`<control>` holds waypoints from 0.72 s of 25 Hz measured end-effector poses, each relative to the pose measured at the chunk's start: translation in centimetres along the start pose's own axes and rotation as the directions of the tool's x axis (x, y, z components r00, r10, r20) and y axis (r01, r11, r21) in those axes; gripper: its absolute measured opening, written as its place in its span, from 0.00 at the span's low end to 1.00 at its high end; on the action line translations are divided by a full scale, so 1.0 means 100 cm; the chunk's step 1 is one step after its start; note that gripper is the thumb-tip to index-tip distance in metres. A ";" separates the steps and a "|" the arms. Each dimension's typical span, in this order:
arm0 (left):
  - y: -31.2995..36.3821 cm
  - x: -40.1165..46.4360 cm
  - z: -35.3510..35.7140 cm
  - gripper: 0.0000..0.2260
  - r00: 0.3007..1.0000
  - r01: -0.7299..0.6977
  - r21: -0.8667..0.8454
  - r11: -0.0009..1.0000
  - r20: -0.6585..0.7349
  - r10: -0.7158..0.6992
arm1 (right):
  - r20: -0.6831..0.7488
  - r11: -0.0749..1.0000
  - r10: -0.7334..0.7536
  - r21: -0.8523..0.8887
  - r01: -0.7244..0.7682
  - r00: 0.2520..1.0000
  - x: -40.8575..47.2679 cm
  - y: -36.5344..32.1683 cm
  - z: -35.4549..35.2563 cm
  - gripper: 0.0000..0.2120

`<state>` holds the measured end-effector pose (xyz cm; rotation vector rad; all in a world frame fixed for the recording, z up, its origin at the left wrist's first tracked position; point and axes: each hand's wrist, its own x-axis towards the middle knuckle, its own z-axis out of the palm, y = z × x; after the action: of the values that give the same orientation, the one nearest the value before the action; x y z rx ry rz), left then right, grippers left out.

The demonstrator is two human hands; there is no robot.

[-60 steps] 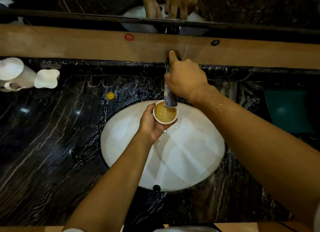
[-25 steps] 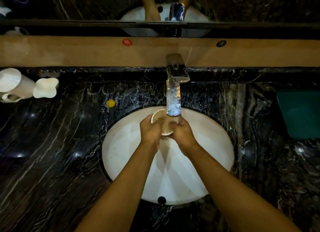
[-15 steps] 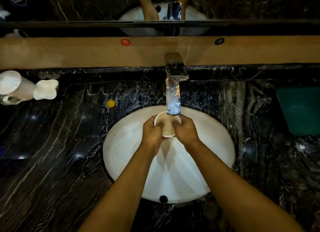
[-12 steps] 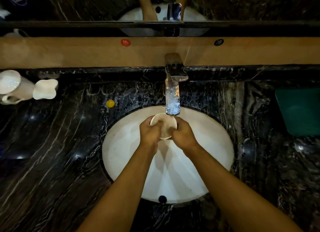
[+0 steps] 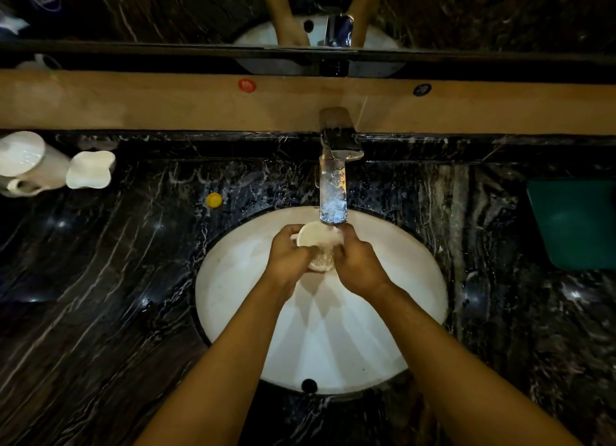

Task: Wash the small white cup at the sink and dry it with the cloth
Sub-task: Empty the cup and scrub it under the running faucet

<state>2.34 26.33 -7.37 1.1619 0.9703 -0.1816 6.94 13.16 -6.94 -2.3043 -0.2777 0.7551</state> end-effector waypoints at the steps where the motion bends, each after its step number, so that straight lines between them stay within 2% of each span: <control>1: -0.001 0.000 0.004 0.19 0.998 0.008 -0.015 1.000 -0.065 -0.009 | -0.016 0.999 0.040 0.031 -0.039 0.999 0.000 -0.001 0.002 0.18; 3: -0.004 -0.003 0.012 0.14 0.982 0.002 -0.073 0.997 -0.191 -0.016 | -0.055 0.984 0.149 0.109 -0.143 0.987 0.001 -0.002 0.007 0.13; 5: -0.008 -0.005 0.015 0.10 0.981 -0.023 -0.121 0.992 -0.194 -0.001 | -0.052 0.969 0.233 0.091 -0.228 0.971 0.003 -0.005 0.006 0.12; 8: -0.003 -0.006 0.008 0.14 0.999 0.008 -0.070 0.998 -0.042 -0.011 | -0.071 0.945 0.179 -0.264 -0.191 0.981 0.012 -0.003 -0.009 0.17; 10: 0.003 -0.002 0.001 0.14 0.999 0.032 -0.003 0.999 0.026 -0.032 | -0.029 0.937 0.064 -0.344 -0.070 0.998 0.014 -0.006 -0.014 0.15; 12: 0.009 0.001 -0.001 0.12 0.998 0.013 0.072 0.997 0.062 -0.018 | 0.037 0.968 -0.043 -0.247 0.051 0.998 0.014 -0.013 -0.013 0.15; 14: 0.010 0.002 0.002 0.05 1.000 -0.014 0.084 0.996 0.004 0.014 | 0.047 0.988 -0.049 -0.146 0.056 0.998 0.013 -0.018 -0.011 0.15; 16: 0.008 0.000 0.010 0.04 0.994 -0.013 -0.011 1.000 -0.108 0.011 | 0.019 0.997 0.001 -0.081 0.000 1.000 0.012 -0.021 -0.006 0.15; 18: 0.003 -0.004 0.019 0.06 0.984 -0.019 -0.181 0.983 -0.176 -0.014 | 0.001 0.993 0.082 0.084 -0.082 0.997 0.010 -0.024 0.002 0.15</control>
<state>3.31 24.77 -6.83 1.0221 1.1177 0.0136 7.67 15.45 -5.85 -2.2485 -0.1482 0.7904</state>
